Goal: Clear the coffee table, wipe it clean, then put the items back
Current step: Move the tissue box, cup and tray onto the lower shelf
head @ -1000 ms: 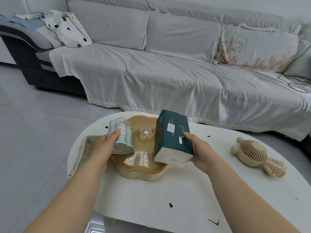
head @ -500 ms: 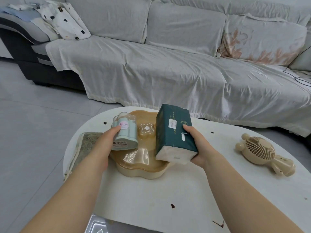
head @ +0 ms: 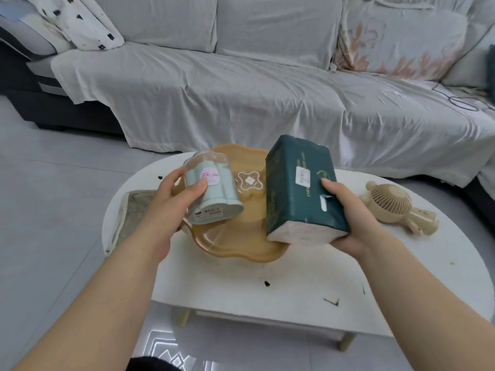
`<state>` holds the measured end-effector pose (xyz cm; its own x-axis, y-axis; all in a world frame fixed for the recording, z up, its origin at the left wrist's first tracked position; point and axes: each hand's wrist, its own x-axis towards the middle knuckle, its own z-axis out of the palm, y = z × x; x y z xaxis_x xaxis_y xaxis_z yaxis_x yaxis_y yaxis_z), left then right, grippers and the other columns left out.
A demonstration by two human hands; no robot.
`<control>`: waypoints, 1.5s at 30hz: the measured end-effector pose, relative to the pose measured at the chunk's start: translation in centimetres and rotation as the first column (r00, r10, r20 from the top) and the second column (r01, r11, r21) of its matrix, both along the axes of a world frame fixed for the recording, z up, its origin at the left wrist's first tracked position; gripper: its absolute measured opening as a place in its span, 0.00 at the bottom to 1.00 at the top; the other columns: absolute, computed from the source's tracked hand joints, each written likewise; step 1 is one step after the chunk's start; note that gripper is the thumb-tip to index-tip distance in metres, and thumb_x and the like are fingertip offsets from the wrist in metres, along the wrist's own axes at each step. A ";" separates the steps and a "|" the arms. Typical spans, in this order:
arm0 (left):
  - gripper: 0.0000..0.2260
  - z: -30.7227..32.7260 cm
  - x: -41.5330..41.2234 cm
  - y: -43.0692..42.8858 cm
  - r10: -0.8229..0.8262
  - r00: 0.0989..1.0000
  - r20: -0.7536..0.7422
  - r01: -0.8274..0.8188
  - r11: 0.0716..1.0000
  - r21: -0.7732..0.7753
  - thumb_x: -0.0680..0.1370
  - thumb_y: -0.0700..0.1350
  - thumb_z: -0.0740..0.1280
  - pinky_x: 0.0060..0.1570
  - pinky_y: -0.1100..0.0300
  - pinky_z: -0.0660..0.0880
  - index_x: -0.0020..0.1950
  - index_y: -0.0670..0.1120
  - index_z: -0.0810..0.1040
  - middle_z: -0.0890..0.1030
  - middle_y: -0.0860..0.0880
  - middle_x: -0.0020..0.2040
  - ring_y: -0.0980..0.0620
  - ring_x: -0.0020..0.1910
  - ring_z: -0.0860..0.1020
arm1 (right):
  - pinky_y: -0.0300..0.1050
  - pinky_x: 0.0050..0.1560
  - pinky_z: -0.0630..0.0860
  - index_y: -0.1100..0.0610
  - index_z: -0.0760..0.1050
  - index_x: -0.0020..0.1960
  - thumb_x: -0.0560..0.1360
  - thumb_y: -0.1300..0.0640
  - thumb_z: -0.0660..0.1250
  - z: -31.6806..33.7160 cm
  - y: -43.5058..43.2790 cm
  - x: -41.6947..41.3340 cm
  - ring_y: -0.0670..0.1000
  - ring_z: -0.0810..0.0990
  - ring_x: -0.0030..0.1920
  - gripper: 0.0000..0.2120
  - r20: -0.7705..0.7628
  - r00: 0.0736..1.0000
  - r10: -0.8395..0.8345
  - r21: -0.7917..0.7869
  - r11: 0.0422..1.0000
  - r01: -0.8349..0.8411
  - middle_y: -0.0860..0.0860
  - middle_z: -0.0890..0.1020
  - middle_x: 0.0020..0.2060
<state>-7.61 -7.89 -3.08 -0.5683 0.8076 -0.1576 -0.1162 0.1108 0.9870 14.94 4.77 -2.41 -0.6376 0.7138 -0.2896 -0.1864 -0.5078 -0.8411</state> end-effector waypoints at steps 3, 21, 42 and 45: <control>0.13 1.8 2.6 -3.6 -0.028 1.000 -0.007 0.028 0.999 0.024 0.68 0.56 0.66 0.47 0.54 0.71 0.48 0.67 0.68 0.75 0.61 0.50 0.57 0.47 0.76 | 0.41 0.31 0.81 0.53 0.80 0.41 0.60 0.50 0.66 1.9 -3.4 2.8 0.48 0.85 0.32 0.12 -0.036 0.999 0.016 0.039 0.999 -0.014 0.50 0.87 0.33; 0.25 -3.7 13.0 -23.5 0.076 0.997 0.027 -0.074 0.994 -0.081 0.60 0.56 0.64 0.38 0.57 0.71 0.56 0.64 0.65 0.74 0.59 0.52 0.57 0.49 0.75 | 0.41 0.36 0.80 0.48 0.71 0.58 0.65 0.51 0.66 -4.4 -21.0 12.1 0.48 0.85 0.42 0.21 0.052 0.978 0.203 0.008 0.979 -0.203 0.48 0.86 0.43; 0.17 -21.4 12.1 -14.5 -0.161 0.982 0.103 0.184 0.938 -0.293 0.74 0.44 0.64 0.34 0.72 0.72 0.51 0.66 0.66 0.75 0.62 0.48 0.63 0.46 0.76 | 0.41 0.30 0.80 0.54 0.68 0.63 0.74 0.57 0.62 -21.0 -17.1 12.6 0.51 0.85 0.35 0.18 0.285 0.959 -0.006 -0.357 0.927 0.112 0.52 0.87 0.37; 0.15 -23.1 11.3 -11.7 -0.160 0.983 0.085 0.177 0.949 -0.262 0.72 0.47 0.67 0.37 0.72 0.74 0.52 0.65 0.69 0.78 0.58 0.49 0.63 0.46 0.77 | 0.39 0.29 0.79 0.53 0.68 0.62 0.75 0.57 0.61 -23.2 -14.3 11.6 0.48 0.85 0.34 0.15 0.297 0.954 -0.032 -0.306 0.943 0.127 0.51 0.87 0.36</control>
<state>3.70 -19.60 -26.18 -0.4098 0.8141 -0.4114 -0.1331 0.3928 0.9100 26.54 -9.55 -25.56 -0.4392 0.5986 -0.6699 -0.0151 -0.7504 -0.6608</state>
